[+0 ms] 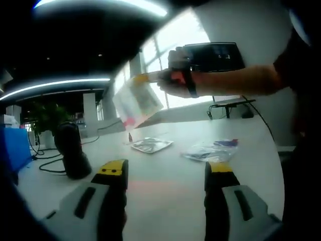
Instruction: Clip sheet goods on table flip sheet goods clip sheet goods scan sheet goods put sheet goods back to table
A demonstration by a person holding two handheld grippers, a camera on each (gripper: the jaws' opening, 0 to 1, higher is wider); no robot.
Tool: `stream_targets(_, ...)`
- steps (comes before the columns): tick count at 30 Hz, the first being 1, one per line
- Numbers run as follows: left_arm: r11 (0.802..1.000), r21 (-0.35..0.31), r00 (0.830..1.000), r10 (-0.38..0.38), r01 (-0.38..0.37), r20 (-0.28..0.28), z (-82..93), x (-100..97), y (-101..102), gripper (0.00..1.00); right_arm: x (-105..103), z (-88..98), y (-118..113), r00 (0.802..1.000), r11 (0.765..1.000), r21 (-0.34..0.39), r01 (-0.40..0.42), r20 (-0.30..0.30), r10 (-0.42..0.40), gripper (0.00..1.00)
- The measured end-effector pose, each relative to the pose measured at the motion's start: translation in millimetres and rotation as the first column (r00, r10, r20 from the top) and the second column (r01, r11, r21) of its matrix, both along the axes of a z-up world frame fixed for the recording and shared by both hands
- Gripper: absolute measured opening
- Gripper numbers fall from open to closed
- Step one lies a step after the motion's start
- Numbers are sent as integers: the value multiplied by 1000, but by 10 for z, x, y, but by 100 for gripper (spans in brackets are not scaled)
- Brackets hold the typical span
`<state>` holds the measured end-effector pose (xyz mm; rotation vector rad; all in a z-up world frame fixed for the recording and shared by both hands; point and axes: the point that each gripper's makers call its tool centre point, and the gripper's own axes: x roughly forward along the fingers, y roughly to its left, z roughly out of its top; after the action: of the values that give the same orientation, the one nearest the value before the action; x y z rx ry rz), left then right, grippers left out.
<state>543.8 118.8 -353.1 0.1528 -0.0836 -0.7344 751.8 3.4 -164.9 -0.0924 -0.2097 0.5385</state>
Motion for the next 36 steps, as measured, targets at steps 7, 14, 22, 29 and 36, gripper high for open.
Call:
stream_targets(7, 1000, 2, 1000, 2, -2, 0, -1, 3, 1, 54, -13, 5, -33, 1000, 999, -38, -7, 16, 8, 0)
stream_targets(14, 1000, 2, 1000, 4, -4, 4, 5, -1, 2, 54, -154, -46, -34, 1000, 995, -94, -10, 26, 12, 0)
stream_targets(22, 1000, 3, 1000, 0, 0, 4, 3, -9, -8, 54, -174, -100, -151, 1000, 997, -76, -5, -9, 4, 0)
stream_targets(29, 1000, 6, 1000, 3, -3, 3, 0, -8, -6, 54, -232, -151, -115, 1000, 996, -94, -8, 1, 8, 0)
stream_targets(36, 1000, 4, 1000, 2, -2, 5, 4, -10, -6, 54, -274, -211, -59, 1000, 995, -101, -28, -13, 27, 0)
